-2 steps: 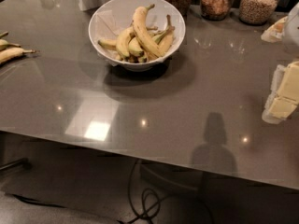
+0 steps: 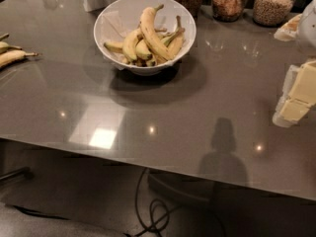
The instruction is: Pick banana from white bowl
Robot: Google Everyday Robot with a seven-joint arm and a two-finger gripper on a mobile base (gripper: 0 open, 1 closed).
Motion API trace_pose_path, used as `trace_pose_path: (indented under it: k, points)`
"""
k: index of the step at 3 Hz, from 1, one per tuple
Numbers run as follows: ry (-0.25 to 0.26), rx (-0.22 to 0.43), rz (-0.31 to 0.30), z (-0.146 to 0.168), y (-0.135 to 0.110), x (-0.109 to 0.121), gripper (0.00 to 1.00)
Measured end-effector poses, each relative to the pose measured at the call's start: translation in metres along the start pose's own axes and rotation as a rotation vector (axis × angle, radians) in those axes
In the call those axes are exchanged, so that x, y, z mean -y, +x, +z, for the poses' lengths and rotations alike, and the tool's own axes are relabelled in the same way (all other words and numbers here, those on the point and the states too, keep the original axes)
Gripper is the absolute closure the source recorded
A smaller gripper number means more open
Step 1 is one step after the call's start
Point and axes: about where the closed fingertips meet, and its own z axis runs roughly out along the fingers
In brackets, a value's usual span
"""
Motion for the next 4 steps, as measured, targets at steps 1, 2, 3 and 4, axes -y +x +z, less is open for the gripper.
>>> trace_pose_path:
  k: [1,2,3,4]
  points:
    - [0.01,0.133,0.018,0.009,-0.058,0.019,0.0]
    - [0.011,0.301,0.074,0.015,-0.132,0.045,0.0]
    - [-0.028,0.403,0.164,0.023,-0.183,0.064,0.0]
    - [-0.028,0.403,0.164,0.023,-0.183,0.064,0.0]
